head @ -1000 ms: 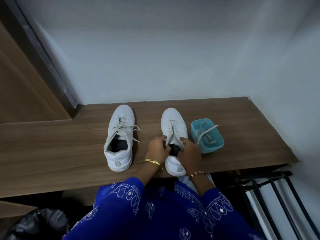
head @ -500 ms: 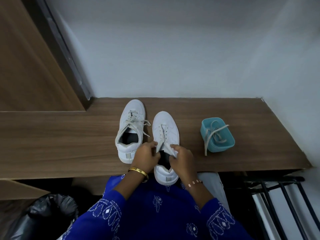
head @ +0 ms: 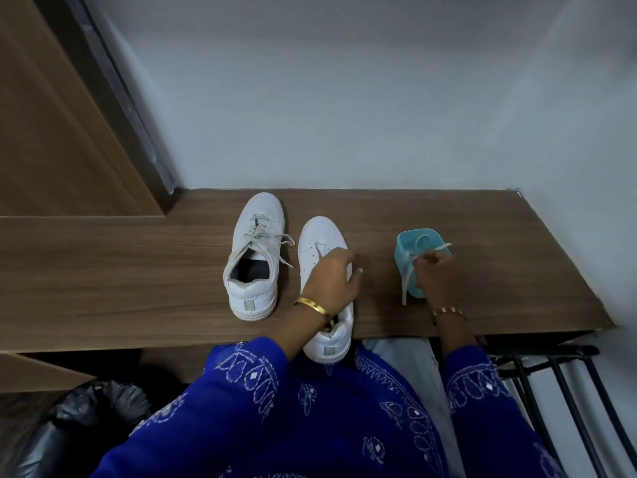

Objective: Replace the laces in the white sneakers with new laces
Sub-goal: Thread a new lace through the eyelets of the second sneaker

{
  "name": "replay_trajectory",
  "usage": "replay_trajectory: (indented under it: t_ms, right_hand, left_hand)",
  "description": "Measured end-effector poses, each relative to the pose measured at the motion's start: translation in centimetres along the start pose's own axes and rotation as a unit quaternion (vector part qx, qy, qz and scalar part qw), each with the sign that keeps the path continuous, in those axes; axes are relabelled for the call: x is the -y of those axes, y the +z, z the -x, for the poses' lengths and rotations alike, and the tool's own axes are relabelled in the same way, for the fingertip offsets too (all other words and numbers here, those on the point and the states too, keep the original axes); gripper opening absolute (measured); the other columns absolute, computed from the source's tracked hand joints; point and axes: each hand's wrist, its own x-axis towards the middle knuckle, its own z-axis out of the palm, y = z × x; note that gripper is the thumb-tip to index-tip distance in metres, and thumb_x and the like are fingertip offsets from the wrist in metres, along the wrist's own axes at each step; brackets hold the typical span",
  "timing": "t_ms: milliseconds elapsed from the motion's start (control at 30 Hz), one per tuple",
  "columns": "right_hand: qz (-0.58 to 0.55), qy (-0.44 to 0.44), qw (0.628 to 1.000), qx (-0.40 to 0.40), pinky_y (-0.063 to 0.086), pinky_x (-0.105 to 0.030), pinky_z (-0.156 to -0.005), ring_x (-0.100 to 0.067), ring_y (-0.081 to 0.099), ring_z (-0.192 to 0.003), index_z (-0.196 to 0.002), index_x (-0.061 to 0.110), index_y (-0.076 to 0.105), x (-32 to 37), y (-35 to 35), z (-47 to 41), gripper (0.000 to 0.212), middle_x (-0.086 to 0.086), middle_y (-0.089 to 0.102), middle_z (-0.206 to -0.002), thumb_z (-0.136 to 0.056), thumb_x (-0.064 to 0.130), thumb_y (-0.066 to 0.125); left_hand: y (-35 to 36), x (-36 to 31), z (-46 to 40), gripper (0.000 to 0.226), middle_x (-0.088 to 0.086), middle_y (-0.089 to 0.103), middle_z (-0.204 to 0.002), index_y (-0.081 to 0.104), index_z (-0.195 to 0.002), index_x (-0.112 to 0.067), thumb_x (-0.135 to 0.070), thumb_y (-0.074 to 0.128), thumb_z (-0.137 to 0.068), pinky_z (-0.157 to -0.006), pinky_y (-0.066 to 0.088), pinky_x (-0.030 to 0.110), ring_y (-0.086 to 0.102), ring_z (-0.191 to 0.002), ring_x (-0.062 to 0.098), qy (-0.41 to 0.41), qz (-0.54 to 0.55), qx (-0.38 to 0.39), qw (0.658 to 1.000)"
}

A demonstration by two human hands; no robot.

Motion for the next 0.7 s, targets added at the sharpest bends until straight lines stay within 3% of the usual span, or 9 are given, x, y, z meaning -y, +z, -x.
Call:
replay_trajectory:
  t_ms: [67,133,167,233,333,433,533,633,700]
  right_hand:
    - [0.007,0.034,0.999,-0.002,0.052,-0.02,-0.053,-0.023,0.059,-0.072,-0.098,-0.002,0.061,-0.4,-0.8,-1.3,0.02,-0.014,0.063,-0.091,-0.09,0.015,0.054]
    - [0.052,0.045,0.997,0.017,0.041,-0.023,-0.043,-0.02,0.054,-0.072,-0.096,-0.002,0.06,-0.9,-1.2,-2.6,0.03,-0.015,0.06,-0.087,-0.091,0.027,0.057]
    - [0.078,0.046,0.996,0.027,0.038,-0.024,-0.047,-0.02,0.054,-0.074,-0.095,-0.001,0.061,-0.9,-1.2,-3.1,0.036,-0.014,0.059,-0.086,-0.089,0.034,0.058]
    - [0.112,0.044,0.992,0.028,0.048,-0.031,-0.061,-0.024,0.058,-0.078,-0.094,0.0,0.062,-0.9,-0.9,-3.9,0.043,-0.011,0.063,-0.088,-0.084,0.042,0.062]
    - [0.123,0.05,0.99,0.045,0.053,-0.043,-0.08,-0.031,0.062,-0.091,-0.102,-0.003,0.058,-0.6,-0.3,-4.8,0.045,-0.013,0.062,-0.094,-0.08,0.034,0.069]
    - [0.188,0.023,0.979,0.08,0.046,-0.033,-0.069,-0.031,0.058,-0.091,-0.095,-0.005,0.06,0.2,-0.3,-5.0,0.026,-0.014,0.059,-0.093,-0.087,0.02,0.06]
    - [0.115,-0.027,0.991,0.067,0.036,-0.025,-0.049,-0.025,0.054,-0.064,-0.065,-0.002,0.056,0.9,-0.3,-5.4,0.026,-0.014,0.06,-0.07,-0.088,0.009,0.053]
    - [-0.069,-0.018,0.993,0.096,0.046,-0.02,-0.038,-0.008,0.054,-0.036,-0.07,-0.005,0.059,3.8,-1.5,-4.4,0.021,-0.003,0.06,-0.048,-0.089,0.005,0.057]
    - [-0.12,-0.038,0.981,0.15,0.047,-0.016,-0.039,-0.004,0.054,-0.036,-0.085,-0.009,0.062,6.8,-2.6,-3.0,0.019,-0.009,0.06,-0.058,-0.09,0.008,0.056]
  left_hand:
    - [0.7,-1.1,-0.6,0.036,0.013,0.058,-0.124,0.054,-0.125,-0.005,-0.013,0.054,-0.09,-0.095,0.037,0.025,0.052,-0.116,0.025,0.016,0.0,0.021,1.0]
    - [1.5,-2.4,-1.2,0.037,0.012,0.057,-0.127,0.053,-0.128,-0.007,-0.013,0.052,-0.091,-0.097,0.037,0.027,0.051,-0.118,0.024,0.028,-0.009,0.056,0.998]
    - [1.8,-2.9,-1.6,0.037,0.012,0.055,-0.129,0.052,-0.129,-0.008,-0.014,0.051,-0.092,-0.098,0.036,0.028,0.051,-0.119,0.025,0.033,-0.02,0.078,0.996]
    - [2.4,-3.6,-2.2,0.038,0.013,0.054,-0.131,0.05,-0.13,-0.008,-0.014,0.05,-0.093,-0.099,0.035,0.029,0.049,-0.12,0.025,0.028,-0.037,0.119,0.992]
    - [2.8,-3.7,-2.5,0.038,0.013,0.054,-0.131,0.051,-0.13,-0.009,-0.014,0.051,-0.092,-0.098,0.036,0.028,0.049,-0.121,0.025,0.017,-0.026,0.139,0.99]
    - [2.9,-3.2,-2.5,0.037,0.013,0.055,-0.13,0.052,-0.129,-0.009,-0.014,0.052,-0.092,-0.098,0.037,0.027,0.05,-0.12,0.025,0.008,-0.011,0.136,0.991]
    - [2.6,-2.7,-2.9,0.04,0.014,0.054,-0.131,0.049,-0.131,-0.005,-0.015,0.052,-0.092,-0.099,0.039,0.029,0.05,-0.122,0.026,-0.014,0.008,0.126,0.992]
    - [2.2,-2.7,-3.7,0.047,0.014,0.049,-0.137,0.041,-0.137,-0.005,-0.013,0.051,-0.092,-0.104,0.038,0.033,0.047,-0.126,0.027,-0.024,0.04,0.117,0.992]
    - [1.9,-3.5,-4.4,0.046,0.015,0.052,-0.134,0.043,-0.135,-0.005,-0.006,0.051,-0.09,-0.104,0.039,0.038,0.048,-0.124,0.029,-0.025,0.069,0.124,0.99]
